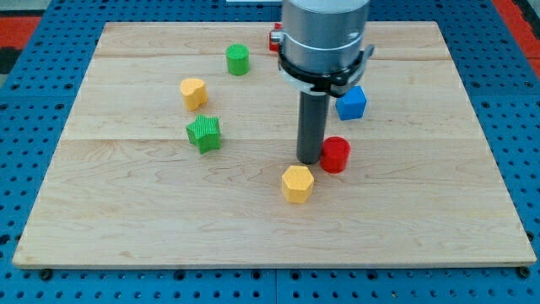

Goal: Slide the green star parallel to the left of the red circle

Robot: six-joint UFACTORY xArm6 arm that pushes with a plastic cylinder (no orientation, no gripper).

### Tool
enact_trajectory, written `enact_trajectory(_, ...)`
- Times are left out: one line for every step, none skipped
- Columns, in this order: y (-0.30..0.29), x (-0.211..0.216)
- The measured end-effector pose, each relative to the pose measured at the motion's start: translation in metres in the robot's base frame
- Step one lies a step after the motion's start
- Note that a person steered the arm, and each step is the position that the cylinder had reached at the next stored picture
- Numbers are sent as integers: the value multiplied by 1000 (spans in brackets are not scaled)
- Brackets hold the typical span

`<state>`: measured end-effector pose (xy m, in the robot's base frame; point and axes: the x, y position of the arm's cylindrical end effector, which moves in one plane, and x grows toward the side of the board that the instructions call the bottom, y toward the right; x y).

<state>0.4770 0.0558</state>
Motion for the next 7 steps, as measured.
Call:
enact_trajectory(22, 0)
enact_trajectory(19, 0)
enact_trajectory(-8, -6)
enact_trajectory(-43, -36)
enact_trajectory(-84, -63)
enact_trajectory(-99, -80)
enact_trajectory(-133, -80)
